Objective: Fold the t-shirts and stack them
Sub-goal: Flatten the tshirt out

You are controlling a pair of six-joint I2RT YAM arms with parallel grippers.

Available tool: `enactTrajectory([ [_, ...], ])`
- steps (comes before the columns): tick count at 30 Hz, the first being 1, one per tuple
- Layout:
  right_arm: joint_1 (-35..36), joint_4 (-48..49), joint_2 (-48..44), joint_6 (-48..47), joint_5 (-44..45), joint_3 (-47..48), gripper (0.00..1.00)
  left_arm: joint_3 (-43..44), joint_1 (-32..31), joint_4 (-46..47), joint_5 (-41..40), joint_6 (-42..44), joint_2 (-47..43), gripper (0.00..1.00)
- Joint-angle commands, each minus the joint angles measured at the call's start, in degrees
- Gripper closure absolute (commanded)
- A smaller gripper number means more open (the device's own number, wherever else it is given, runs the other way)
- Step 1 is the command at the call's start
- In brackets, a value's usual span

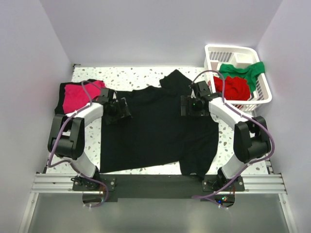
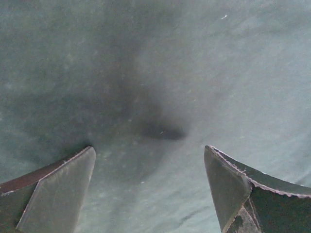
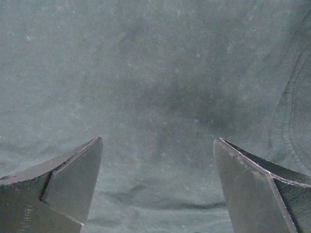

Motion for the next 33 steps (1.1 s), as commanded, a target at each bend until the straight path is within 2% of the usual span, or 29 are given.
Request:
enactTrajectory([
  [1,-0.2,2.3,-2.0,1.6,-0.5,-0.5,0.01,1.8,0.0,4.4,1.3,0.6,2.4,0.00],
  [8,-0.3,2.2,5.2,2.4,-2.5,0.3,0.01,4.9,0.0,4.6,1.1,1.9,8.9,0.00],
  [15,-0.4,0.6,12.5,2.6,-3.0,5.4,0.02,12.7,0.0,2.4,-0.1,3.4,15.1,0.00],
  [26,-1.3,-7.6,24.8,3.6,2.2,22.3,0.02,32.6,0.0,-3.5,-2.9,5.3,28.8,0.00],
  [33,-1.9,-12.1,30.2,3.6,3.5,32.0,0.02,38.1,0.0,-2.8,-2.6,5.8,31.5,0.00],
])
